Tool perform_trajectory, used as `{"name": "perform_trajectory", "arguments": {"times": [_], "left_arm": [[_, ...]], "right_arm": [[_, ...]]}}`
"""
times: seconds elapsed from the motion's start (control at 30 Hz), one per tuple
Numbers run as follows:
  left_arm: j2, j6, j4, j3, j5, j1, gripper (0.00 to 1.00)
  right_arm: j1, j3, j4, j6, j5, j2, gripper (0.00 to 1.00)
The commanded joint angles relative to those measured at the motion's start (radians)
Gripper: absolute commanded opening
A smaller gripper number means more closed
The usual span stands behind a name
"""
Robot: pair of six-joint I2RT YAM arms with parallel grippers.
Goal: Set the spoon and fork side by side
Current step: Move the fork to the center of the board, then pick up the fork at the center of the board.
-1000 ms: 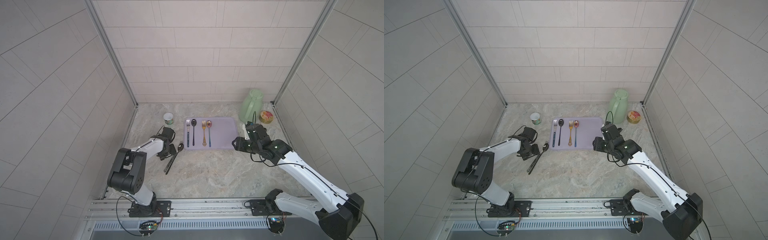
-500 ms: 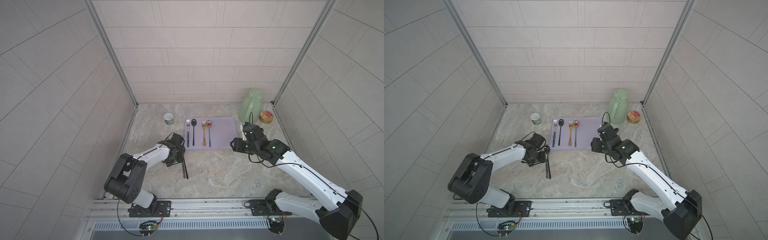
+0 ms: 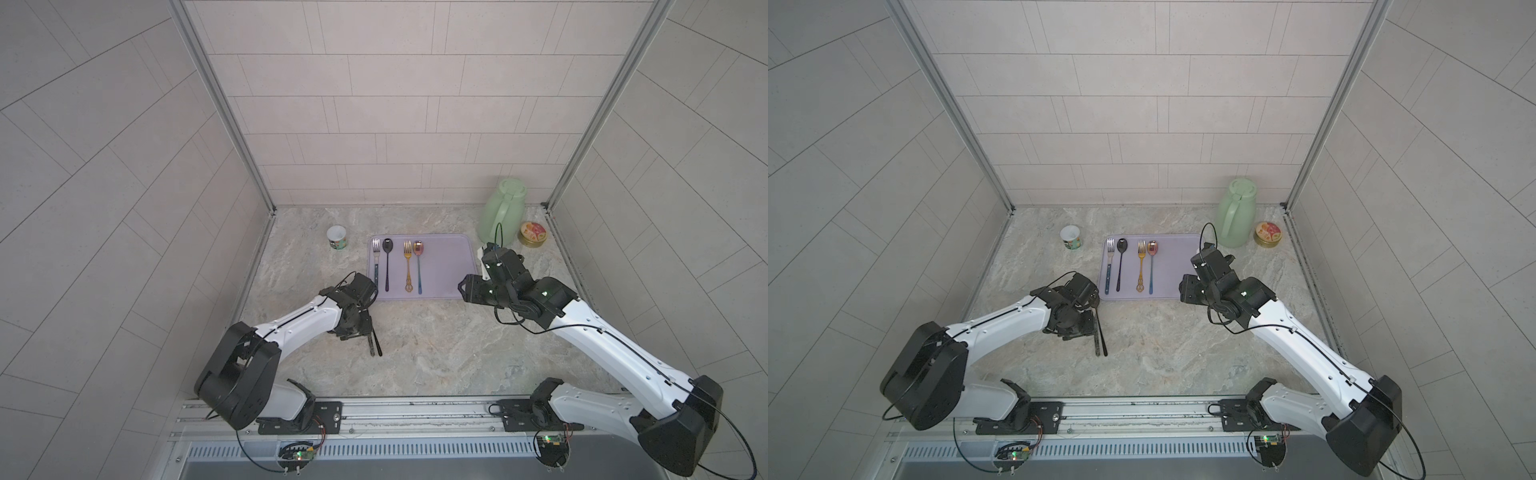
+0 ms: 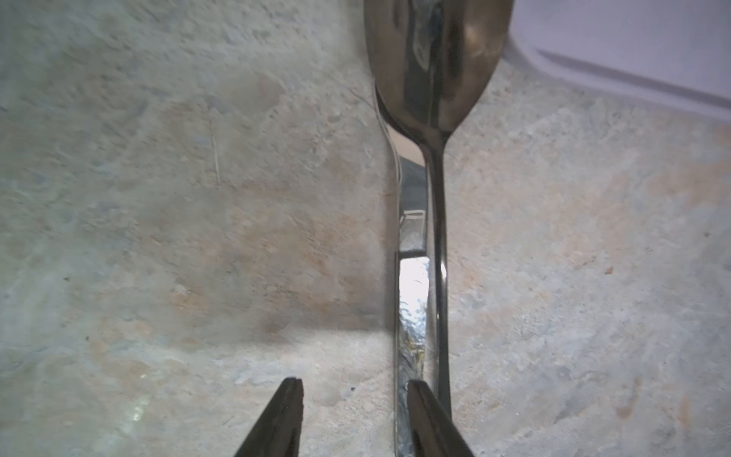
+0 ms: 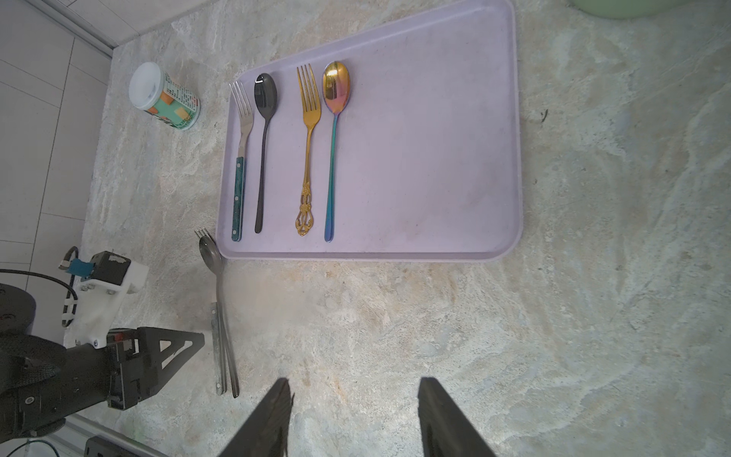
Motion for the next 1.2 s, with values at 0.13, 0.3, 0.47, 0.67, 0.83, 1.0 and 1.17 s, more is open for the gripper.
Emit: {"name": "perform_trajectory", "arguments": {"times": [0.13, 0.3, 0.47, 0.67, 0.83, 1.0, 1.17], "left_arm": [[0.066, -0.013, 0.015, 0.018, 0.006, -0.051, 0.43], [0.119, -0.015, 0.044, 0.024, 0.015, -0.065, 0.41], [0.136, -0.020, 0.052, 0.017, 0.007, -0.070, 0.41], [0.137, -0.035, 0.030, 0.009, -0.030, -0.068, 0.33], [0.097, -0.054, 0.001, -0.010, -0.070, -0.065, 0.21], [0.064, -0.071, -0.020, -0.040, -0.095, -0.028, 0.10], [0.025, -0.063, -0.046, -0.044, -0.092, 0.005, 0.06]], "right_arm": [[0.008, 0.028, -0.010, 0.003, 0.020, 0.007, 0.55], [0.008, 0.028, -0.014, -0.001, 0.026, 0.005, 0.55], [0.007, 0.029, -0.019, -0.004, 0.030, 0.003, 0.55], [0.008, 0.025, -0.020, -0.004, 0.028, 0.003, 0.55], [0.008, 0.020, -0.025, -0.005, 0.032, -0.008, 0.56], [0.008, 0.012, -0.022, -0.003, 0.033, -0.018, 0.56], [0.008, 0.010, -0.031, -0.003, 0.033, -0.026, 0.56]]}}
